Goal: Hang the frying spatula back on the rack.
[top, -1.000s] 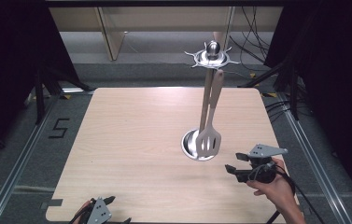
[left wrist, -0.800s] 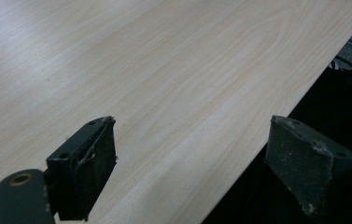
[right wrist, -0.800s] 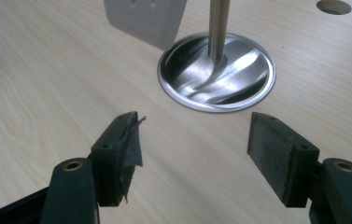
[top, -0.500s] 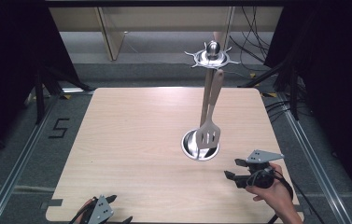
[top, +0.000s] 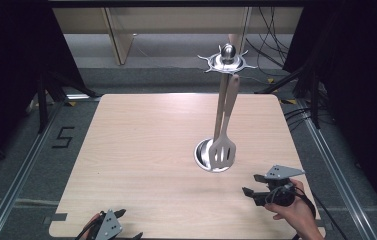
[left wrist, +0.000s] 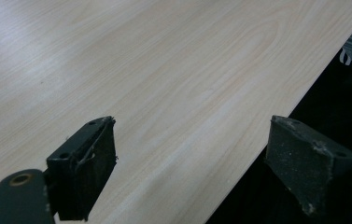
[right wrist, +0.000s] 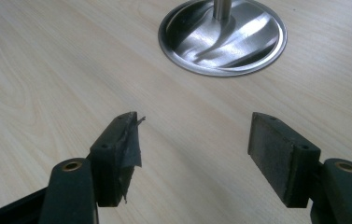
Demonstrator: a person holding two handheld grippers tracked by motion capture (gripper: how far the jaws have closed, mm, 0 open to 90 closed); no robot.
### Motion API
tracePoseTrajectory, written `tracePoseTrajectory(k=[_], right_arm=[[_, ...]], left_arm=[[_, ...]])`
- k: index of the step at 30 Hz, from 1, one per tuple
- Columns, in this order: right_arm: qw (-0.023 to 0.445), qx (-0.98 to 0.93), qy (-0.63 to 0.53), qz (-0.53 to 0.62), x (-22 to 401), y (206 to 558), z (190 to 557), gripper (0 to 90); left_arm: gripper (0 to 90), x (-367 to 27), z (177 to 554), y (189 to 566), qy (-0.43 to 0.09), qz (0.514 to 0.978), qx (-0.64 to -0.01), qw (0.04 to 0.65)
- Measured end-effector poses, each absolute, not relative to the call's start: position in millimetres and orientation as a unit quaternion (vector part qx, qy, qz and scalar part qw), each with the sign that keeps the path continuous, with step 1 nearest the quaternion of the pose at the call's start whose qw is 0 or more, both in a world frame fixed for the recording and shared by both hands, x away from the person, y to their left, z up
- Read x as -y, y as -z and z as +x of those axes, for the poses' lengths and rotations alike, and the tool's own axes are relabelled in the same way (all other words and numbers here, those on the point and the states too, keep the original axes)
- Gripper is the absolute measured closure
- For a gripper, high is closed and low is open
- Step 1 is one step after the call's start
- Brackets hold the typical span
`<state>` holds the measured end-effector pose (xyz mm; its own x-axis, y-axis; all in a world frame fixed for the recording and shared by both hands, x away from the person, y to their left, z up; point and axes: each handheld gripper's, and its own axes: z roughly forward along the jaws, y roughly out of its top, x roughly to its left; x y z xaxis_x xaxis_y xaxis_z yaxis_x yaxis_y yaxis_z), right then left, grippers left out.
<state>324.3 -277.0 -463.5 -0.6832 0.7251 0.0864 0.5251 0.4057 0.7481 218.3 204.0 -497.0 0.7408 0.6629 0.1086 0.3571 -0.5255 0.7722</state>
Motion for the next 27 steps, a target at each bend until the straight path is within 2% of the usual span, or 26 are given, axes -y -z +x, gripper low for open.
tracePoseTrajectory(k=[7,8,9,22,27], right_arm=[[0.125,-0.824,-0.396,0.385,284,464,324,34.5],[0.137,-0.826,-0.397,0.376,286,464,325,34.5],[0.126,-0.824,-0.393,0.388,285,465,322,34.5],[0.120,-0.825,-0.394,0.386,283,477,312,32.6],[0.131,-0.823,-0.396,0.387,282,480,307,31.8]], left_arm=[[15.4,-205,220,498,-0.208,0.852,-0.297,0.376],[15.4,-204,218,497,-0.206,0.851,-0.299,0.380],[15.4,-205,218,496,-0.209,0.853,-0.296,0.376],[15.4,-204,214,496,-0.213,0.851,-0.295,0.377],[15.4,-206,213,494,-0.214,0.854,-0.291,0.375]])
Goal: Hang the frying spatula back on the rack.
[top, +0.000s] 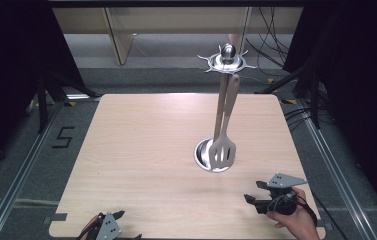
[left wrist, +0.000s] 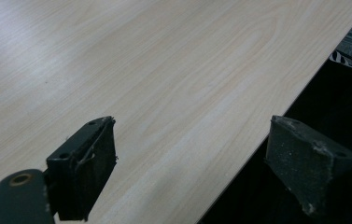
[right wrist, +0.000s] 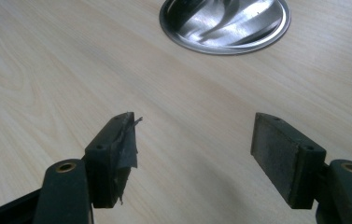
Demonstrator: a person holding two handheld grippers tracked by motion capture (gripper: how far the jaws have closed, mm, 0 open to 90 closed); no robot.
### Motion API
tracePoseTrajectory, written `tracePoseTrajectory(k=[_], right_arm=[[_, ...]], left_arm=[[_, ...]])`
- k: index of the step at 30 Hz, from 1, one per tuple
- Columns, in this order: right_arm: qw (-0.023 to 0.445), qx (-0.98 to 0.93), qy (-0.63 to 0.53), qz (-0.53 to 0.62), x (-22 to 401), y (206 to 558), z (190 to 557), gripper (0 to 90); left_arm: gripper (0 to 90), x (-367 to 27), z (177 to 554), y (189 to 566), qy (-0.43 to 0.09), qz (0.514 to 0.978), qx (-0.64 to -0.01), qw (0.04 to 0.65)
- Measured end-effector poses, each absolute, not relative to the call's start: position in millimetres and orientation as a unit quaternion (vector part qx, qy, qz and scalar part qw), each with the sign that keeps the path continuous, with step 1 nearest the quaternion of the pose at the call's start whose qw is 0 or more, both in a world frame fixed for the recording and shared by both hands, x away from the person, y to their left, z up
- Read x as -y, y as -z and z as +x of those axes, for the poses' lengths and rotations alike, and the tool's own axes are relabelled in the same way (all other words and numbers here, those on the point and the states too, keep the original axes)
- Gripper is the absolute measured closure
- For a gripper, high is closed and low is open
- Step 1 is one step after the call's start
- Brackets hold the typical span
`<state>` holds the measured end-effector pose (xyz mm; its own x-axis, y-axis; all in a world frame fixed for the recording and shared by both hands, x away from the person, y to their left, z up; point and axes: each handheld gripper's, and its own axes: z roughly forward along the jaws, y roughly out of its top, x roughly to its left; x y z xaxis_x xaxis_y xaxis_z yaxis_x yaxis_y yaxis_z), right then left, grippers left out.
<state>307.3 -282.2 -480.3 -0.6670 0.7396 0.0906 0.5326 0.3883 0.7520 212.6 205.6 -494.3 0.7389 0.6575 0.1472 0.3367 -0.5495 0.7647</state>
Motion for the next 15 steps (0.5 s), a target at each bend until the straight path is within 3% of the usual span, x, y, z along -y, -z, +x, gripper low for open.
tracePoseTrajectory(k=[15], right_arm=[[0.142,-0.826,-0.395,0.377,283,484,292,29.7]], left_arm=[[15.3,-205,211,494,-0.217,0.851,-0.289,0.381]])
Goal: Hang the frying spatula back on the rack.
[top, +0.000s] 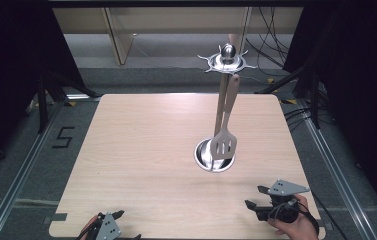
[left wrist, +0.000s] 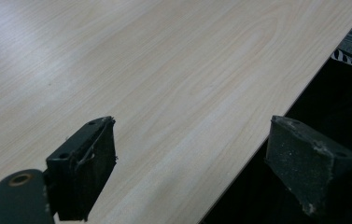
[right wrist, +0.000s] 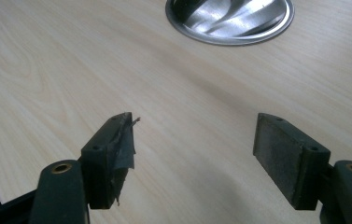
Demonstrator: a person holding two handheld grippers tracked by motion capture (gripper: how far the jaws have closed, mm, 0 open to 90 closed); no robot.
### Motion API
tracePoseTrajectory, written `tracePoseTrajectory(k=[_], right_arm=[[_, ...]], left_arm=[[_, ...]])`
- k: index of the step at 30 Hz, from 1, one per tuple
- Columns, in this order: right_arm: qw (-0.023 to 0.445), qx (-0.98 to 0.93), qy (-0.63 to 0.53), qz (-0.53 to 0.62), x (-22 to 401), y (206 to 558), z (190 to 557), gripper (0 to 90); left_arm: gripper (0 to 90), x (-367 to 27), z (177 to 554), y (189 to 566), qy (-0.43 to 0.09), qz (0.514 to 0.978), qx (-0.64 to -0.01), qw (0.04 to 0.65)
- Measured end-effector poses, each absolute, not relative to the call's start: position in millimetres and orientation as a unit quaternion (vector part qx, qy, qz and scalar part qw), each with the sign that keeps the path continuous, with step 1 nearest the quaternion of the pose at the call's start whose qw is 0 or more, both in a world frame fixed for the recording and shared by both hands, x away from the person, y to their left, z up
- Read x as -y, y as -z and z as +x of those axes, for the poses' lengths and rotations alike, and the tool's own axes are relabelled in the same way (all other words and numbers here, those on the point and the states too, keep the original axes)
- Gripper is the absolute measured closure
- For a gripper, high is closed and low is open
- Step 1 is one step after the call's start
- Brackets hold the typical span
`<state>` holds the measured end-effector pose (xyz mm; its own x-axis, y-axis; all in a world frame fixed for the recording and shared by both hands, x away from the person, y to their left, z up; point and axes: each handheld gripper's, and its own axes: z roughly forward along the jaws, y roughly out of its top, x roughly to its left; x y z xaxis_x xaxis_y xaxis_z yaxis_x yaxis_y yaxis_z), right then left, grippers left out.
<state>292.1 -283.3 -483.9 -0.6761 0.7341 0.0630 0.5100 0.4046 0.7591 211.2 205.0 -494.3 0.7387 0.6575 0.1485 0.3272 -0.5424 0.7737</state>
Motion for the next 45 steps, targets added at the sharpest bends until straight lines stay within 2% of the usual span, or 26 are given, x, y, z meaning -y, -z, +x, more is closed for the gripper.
tracePoseTrajectory(k=[13,19,23,25,26,29,36,39,45], right_arm=[[0.154,-0.828,-0.389,0.374,284,490,281,23.1],[0.163,-0.822,-0.391,0.380,284,491,277,17.6],[0.151,-0.817,-0.397,0.391,284,492,272,18.1],[0.164,-0.820,-0.394,0.380,287,493,272,18.4],[0.153,-0.819,-0.398,0.385,287,493,270,18.5],[0.158,-0.818,-0.396,0.386,288,494,266,18.5],[0.155,-0.822,-0.399,0.375,288,496,264,18.3],[0.149,-0.817,-0.399,0.389,286,496,262,18.1],[0.157,-0.819,-0.405,0.374,287,496,264,17.9]], left_arm=[[15.3,-205,211,497,-0.217,0.846,-0.295,0.389],[15.3,-207,211,495,-0.215,0.858,-0.286,0.368],[15.3,-207,212,495,-0.215,0.858,-0.283,0.372],[15.3,-206,211,496,-0.218,0.853,-0.289,0.376],[15.3,-206,211,497,-0.217,0.850,-0.293,0.379],[15.3,-209,213,495,-0.222,0.863,-0.271,0.365],[15.3,-207,212,497,-0.222,0.853,-0.288,0.374],[15.3,-209,213,495,-0.216,0.867,-0.273,0.358],[15.3,-207,212,497,-0.220,0.852,-0.288,0.378]])
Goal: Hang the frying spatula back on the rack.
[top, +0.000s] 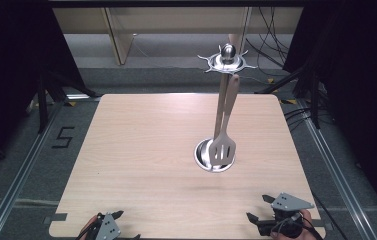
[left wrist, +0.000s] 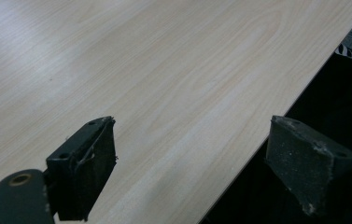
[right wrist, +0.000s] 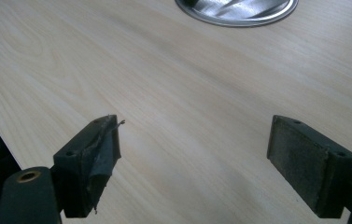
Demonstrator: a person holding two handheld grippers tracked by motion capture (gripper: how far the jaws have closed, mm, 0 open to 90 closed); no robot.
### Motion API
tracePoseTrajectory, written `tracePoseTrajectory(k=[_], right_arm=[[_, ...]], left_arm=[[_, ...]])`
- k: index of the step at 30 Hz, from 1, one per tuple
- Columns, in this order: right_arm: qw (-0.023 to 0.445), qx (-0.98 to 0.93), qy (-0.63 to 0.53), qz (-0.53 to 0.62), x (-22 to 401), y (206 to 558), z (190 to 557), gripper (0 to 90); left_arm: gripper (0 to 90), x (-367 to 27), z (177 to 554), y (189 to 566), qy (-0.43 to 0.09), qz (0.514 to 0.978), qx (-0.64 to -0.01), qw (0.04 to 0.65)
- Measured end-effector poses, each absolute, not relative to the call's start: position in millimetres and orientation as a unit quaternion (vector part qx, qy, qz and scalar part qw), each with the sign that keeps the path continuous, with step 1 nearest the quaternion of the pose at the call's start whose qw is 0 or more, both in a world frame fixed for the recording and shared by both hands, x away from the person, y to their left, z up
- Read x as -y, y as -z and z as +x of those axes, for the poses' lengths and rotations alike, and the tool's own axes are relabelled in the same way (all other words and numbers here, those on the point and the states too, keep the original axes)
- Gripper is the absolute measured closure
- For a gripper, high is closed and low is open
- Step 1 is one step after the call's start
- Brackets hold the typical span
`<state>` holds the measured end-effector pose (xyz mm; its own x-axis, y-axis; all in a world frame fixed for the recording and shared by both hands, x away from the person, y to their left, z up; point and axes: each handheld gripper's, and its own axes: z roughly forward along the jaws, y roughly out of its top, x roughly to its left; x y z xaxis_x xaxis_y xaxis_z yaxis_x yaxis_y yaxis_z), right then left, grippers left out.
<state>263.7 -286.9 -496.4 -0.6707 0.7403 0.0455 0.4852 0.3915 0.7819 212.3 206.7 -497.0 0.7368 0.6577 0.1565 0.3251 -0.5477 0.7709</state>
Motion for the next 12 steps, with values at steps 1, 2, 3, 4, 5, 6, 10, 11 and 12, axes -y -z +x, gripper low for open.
tracePoseTrajectory(k=[1,2,3,4,5,6,10,11,12], right_arm=[[0.153,-0.820,-0.405,0.375,286.7,496.6,263.7,17.9],[0.157,-0.820,-0.405,0.372,287.3,496.6,264.3,17.9],[0.156,-0.819,-0.404,0.375,287.1,496.6,263.9,18.0],[0.154,-0.821,-0.403,0.374,287.3,496.3,264.1,18.0],[0.152,-0.820,-0.406,0.374,287.7,495.9,264.3,18.2],[0.157,-0.818,-0.407,0.375,288.3,495.4,264.1,18.3],[0.164,-0.816,-0.404,0.379,290.3,494.8,264.4,18.4],[0.159,-0.816,-0.407,0.379,290.1,495.4,264.7,18.4],[0.154,-0.816,-0.409,0.379,289.9,495.8,265.0,18.4]], left_arm=[[15.3,-206.8,211.9,496.5,-0.219,0.853,-0.288,0.376],[15.3,-207.1,212.2,496.2,-0.221,0.855,-0.284,0.372],[15.3,-206.9,212.0,496.4,-0.222,0.855,-0.284,0.371],[15.3,-206.8,211.9,496.5,-0.222,0.856,-0.284,0.371],[15.3,-206.0,211.6,497.1,-0.222,0.853,-0.289,0.375],[15.3,-205.7,211.4,497.4,-0.222,0.851,-0.290,0.377],[15.3,-205.6,211.5,497.4,-0.222,0.851,-0.291,0.376],[15.3,-205.6,211.5,497.3,-0.222,0.851,-0.291,0.376],[15.3,-205.7,211.5,497.2,-0.222,0.852,-0.291,0.376]])
